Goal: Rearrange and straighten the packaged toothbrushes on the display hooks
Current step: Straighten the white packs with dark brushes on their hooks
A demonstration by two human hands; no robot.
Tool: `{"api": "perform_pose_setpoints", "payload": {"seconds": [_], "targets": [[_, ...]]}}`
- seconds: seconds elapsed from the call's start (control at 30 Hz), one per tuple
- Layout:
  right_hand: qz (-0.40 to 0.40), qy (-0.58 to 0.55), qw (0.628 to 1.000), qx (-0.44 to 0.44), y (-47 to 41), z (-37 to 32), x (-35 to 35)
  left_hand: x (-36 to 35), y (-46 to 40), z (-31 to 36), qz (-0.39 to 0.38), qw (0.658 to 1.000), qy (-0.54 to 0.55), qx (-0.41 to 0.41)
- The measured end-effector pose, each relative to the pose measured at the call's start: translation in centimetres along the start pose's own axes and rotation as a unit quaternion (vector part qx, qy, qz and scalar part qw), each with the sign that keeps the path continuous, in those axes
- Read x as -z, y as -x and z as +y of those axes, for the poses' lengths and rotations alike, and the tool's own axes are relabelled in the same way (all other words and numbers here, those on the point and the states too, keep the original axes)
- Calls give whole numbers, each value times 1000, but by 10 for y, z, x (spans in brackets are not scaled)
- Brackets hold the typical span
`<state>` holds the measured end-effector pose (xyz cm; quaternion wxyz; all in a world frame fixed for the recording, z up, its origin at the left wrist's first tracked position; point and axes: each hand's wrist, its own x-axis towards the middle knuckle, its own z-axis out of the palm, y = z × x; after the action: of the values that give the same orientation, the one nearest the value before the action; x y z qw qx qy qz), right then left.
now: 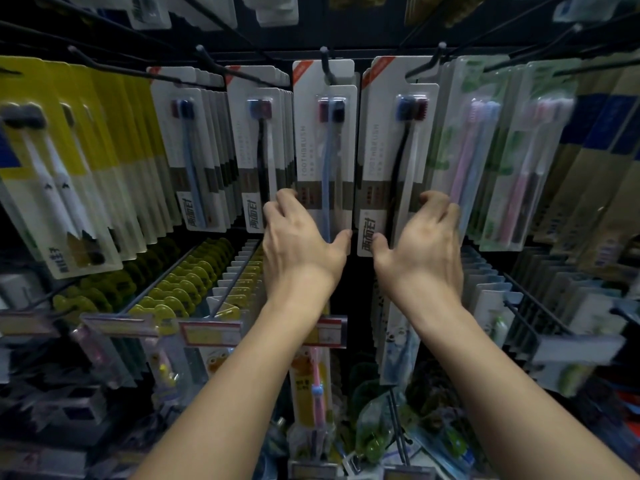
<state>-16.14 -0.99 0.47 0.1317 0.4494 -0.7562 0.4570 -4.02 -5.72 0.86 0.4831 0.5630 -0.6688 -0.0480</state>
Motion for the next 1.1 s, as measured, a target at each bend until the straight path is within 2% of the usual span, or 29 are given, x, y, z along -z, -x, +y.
{"api": "perform_pose_setpoints", "payload": {"seconds": [0.5, 0.8, 1.1], "targets": [[-6, -38, 999, 35, 20, 8, 23, 32, 31, 2, 1, 999, 22, -29], [-59, -77, 995, 37, 26, 7, 39, 40, 40, 1, -7, 999, 37, -16], [-34, -74, 996, 46, 28, 9, 39, 41, 43, 1, -1, 998, 59, -17]]}}
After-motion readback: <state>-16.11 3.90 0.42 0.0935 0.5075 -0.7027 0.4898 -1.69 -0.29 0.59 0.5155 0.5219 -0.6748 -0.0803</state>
